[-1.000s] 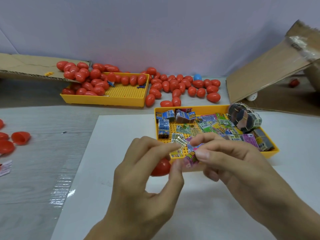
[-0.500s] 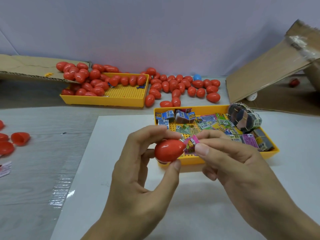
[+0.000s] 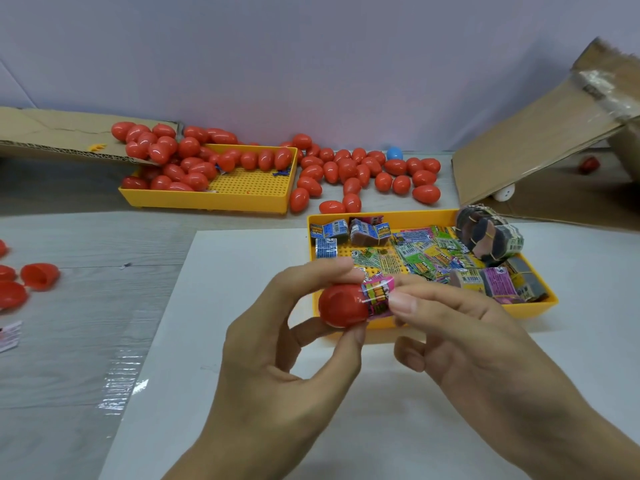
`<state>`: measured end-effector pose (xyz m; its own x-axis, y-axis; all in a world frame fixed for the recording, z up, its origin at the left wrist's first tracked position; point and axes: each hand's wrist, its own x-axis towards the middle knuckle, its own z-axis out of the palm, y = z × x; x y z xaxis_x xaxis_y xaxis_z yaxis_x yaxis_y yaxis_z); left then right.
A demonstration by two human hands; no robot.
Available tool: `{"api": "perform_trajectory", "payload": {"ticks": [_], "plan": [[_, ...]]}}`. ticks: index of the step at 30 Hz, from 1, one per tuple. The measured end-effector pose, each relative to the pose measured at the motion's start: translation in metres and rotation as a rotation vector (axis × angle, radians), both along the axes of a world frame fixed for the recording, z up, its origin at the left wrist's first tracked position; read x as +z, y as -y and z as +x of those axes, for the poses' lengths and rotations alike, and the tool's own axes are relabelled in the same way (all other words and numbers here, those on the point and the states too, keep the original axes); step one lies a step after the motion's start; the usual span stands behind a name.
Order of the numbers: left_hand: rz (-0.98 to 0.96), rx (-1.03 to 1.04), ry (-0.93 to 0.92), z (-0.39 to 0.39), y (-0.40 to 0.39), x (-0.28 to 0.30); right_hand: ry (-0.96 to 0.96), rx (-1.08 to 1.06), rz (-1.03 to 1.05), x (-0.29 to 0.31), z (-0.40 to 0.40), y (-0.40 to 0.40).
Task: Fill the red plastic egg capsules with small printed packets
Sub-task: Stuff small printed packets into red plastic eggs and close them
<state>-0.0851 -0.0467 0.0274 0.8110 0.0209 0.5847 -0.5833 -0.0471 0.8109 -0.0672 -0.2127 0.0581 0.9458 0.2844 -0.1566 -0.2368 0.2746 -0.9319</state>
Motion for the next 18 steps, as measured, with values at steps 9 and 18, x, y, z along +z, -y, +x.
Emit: {"api": "perform_trajectory", "payload": {"ticks": [9,18], "plan": [[0.007,0.034,-0.035,-0.0038,0.0021,0.0005,-0.087,0.040,0.060,-0.0014,-0.0008,0.0001],[0.064,0.060,-0.003,-0.0031,0.0021,-0.0012,-0.146,0.077,0.131,-0.0018,0.0012,0.0012]]}}
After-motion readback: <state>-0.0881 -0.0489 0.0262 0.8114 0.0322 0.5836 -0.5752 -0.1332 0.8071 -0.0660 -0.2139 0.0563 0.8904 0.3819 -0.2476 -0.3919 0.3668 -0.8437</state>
